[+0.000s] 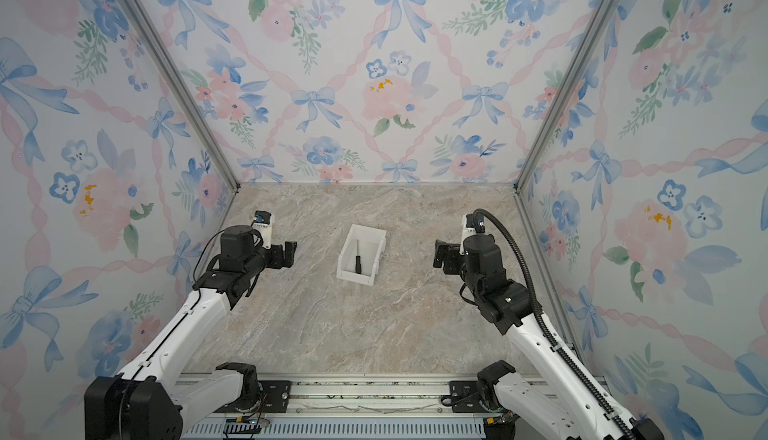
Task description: Put the screwdriver in the bin
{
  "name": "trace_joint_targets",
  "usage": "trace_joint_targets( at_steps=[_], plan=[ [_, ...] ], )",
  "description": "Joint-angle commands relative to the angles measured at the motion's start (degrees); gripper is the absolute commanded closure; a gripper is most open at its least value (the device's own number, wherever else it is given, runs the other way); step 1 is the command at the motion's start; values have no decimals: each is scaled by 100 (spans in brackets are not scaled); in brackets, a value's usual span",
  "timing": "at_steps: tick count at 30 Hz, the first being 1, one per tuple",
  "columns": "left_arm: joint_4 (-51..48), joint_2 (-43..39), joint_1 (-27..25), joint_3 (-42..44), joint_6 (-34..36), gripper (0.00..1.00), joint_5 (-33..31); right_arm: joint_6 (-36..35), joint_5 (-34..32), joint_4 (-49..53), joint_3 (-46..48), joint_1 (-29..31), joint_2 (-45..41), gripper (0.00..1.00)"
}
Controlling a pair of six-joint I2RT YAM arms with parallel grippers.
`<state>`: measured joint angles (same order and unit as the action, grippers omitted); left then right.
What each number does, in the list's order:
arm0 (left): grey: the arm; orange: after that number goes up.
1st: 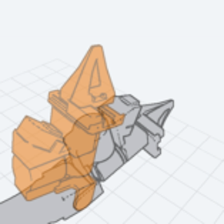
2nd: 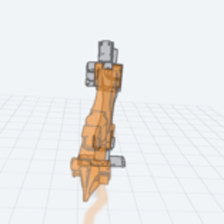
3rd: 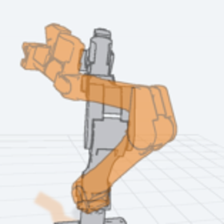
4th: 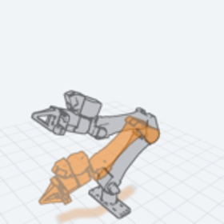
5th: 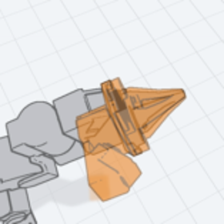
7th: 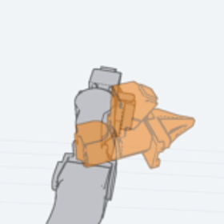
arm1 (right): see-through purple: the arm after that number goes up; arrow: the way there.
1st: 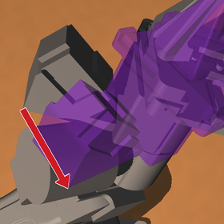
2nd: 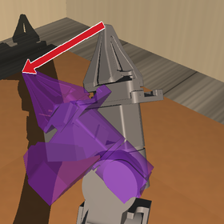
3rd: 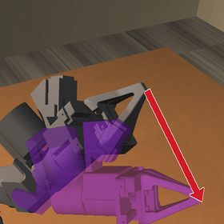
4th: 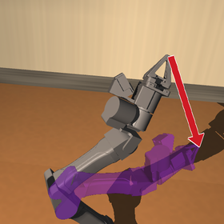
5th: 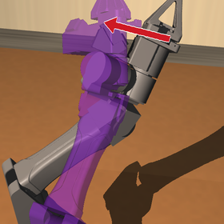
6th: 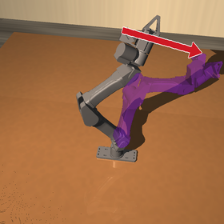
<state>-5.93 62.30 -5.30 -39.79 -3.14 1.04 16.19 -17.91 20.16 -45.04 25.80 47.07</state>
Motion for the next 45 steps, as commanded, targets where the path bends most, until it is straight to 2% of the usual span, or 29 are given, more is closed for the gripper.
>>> trace_joint_targets(
  at_steps=[1,7,11,13,17,21,26,31,35,37,38,41,45],
  plan=[
    [1231,-63,64,597,-180,2,-251,-585,-789,-578,647,-72,-612,3],
    [3070,268,206,1641,-153,2,-337,-812,-854,-987,1354,-413,-1048,3],
    [4241,570,368,2170,-15,2,-346,-1095,-819,-1820,1848,-534,-1026,3],
    [4885,761,426,2423,125,2,-397,-1184,-823,-2165,2002,-666,-800,3],
    [5957,1210,594,2728,-31,2,-674,-1590,-1037,-3044,2432,-993,-297,3],
    [6530,1377,631,2848,-193,2,-960,-1602,-480,-4197,2883,-1576,16,3],
    [7784,1513,672,3401,-218,2,-506,-1190,32,-5833,3150,-2253,1060,3],
    [8387,1988,682,3469,-284,2,-648,-1154,561,-7146,3144,-2561,2536,3],
    [8848,2574,682,3440,-403,2,-861,-1185,1076,-7182,2665,-2617,3332,3],
    [9281,2831,666,3456,-307,2,-824,-1250,1297,-7649,2589,-2603,3946,3],
    [9132,2737,658,3457,-321,2,-857,-1286,1350,-8084,2602,-2578,4261,3],
    [9021,2684,645,3459,-368,2,-913,-1445,1403,-7024,2239,-2502,4066,3],
    [8607,2734,638,3184,-249,2,-730,-1574,1216,-7155,2236,-2347,4145,3]
  ],
)
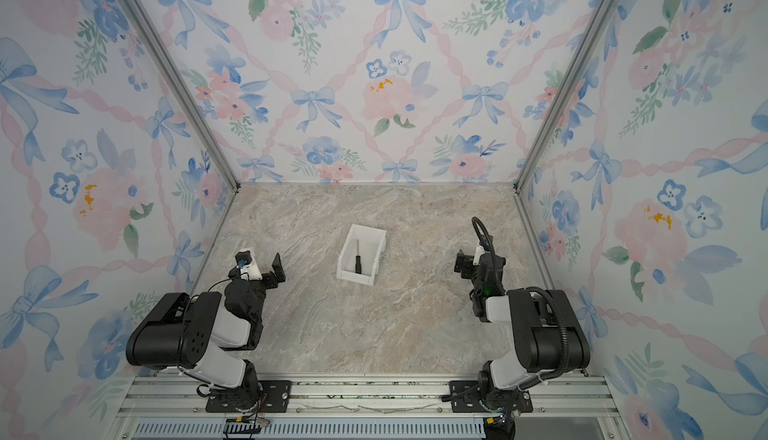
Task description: Put the screwdriver in the bin
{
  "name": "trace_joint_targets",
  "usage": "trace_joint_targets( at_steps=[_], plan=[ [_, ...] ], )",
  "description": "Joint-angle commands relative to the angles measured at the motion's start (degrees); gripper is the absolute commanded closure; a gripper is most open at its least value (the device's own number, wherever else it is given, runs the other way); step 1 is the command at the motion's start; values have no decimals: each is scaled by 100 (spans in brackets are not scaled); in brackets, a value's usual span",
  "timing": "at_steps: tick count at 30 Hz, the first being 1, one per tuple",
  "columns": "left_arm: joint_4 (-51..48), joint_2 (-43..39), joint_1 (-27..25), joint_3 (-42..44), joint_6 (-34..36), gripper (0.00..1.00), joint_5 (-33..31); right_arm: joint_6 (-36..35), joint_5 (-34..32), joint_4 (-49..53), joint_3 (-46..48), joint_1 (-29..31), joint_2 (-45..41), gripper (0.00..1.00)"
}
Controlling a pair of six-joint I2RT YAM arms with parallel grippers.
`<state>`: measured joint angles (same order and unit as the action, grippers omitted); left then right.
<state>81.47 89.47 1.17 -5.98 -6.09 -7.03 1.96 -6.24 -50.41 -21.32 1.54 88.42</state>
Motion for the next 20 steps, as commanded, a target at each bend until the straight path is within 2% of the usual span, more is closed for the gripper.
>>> trace_joint_targets(
  at_steps=[1,5,20],
  plan=[
    [-392,3,-23,-324,86,2,162,-182,-8,-92,-132,114,8,3],
    [-1094,31,-76,-719,363,2,653,-197,-17,-76,-147,144,8,3],
    [-1142,35,-126,-748,421,2,615,-227,-39,-70,-152,169,17,3]
  ],
)
